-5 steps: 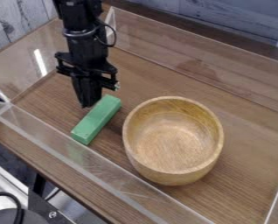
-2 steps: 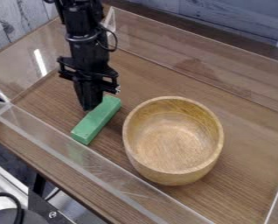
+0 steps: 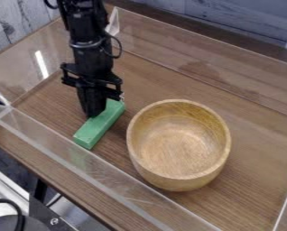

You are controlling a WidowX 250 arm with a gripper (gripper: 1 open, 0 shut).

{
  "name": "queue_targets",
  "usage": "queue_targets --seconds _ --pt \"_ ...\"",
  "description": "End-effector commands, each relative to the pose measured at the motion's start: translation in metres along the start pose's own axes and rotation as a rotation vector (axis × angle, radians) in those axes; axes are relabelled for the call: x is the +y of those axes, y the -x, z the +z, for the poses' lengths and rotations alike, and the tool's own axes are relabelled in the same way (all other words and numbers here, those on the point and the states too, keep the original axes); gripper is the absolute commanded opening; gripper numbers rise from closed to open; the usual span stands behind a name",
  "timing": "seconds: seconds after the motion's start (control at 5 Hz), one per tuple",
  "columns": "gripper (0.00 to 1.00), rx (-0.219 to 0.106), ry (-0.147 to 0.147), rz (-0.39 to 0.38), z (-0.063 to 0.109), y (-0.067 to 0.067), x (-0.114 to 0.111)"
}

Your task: Put the green block in the brown bowl

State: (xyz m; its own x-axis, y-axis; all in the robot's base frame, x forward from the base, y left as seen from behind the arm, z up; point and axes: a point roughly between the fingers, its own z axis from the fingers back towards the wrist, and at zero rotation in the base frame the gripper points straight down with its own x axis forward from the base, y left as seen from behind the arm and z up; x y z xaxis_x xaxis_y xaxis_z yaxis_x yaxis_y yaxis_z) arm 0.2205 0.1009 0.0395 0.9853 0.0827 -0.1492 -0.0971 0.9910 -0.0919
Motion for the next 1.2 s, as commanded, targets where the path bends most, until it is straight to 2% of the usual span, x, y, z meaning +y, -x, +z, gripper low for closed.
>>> queue_targets --seconds 0.0,0.2,0.4,0.8,1.0 --pt "0.00 -0.043 -0.021 0.005 0.0089 -0.0085 0.0058" --pt "0.00 -0.036 -0.018 0.006 0.0069 -0.0084 0.0060" --pt "1.00 -0.032 -0.015 0.006 0.0078 -0.0077 0.0051" --pt "1.00 -0.027 -0.007 0.005 0.0089 -0.0069 0.0019" --pt "1.00 -0.020 -0.006 0.003 0.0031 -0.0080 0.0005"
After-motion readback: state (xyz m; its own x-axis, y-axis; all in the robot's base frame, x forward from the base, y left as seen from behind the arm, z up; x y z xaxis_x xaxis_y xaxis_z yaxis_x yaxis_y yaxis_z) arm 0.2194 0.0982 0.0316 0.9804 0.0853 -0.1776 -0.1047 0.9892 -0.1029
